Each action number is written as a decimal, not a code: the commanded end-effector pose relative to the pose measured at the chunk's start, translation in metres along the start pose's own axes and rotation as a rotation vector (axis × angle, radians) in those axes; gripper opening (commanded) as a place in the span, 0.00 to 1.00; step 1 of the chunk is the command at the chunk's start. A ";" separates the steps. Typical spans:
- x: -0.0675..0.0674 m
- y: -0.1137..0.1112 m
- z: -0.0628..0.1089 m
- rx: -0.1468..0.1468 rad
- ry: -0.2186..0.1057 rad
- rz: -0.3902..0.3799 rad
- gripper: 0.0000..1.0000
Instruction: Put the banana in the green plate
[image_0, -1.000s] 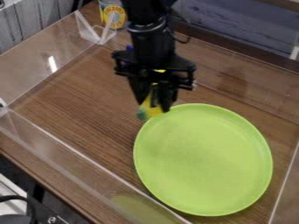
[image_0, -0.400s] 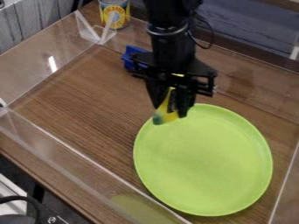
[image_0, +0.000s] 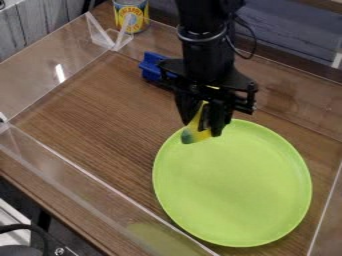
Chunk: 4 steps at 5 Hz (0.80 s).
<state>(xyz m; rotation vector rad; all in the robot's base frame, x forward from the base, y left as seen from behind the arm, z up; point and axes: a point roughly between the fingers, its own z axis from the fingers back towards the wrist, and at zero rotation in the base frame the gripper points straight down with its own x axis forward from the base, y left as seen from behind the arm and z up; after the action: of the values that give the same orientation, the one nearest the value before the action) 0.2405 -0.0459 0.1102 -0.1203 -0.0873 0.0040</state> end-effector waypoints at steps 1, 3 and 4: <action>0.004 -0.002 0.012 0.003 -0.047 -0.025 0.00; 0.000 -0.003 0.015 0.010 -0.053 -0.046 0.00; -0.001 -0.002 0.016 0.014 -0.055 -0.054 0.00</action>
<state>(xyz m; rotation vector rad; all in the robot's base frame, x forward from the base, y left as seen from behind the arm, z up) 0.2356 -0.0457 0.1181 -0.1013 -0.1091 -0.0397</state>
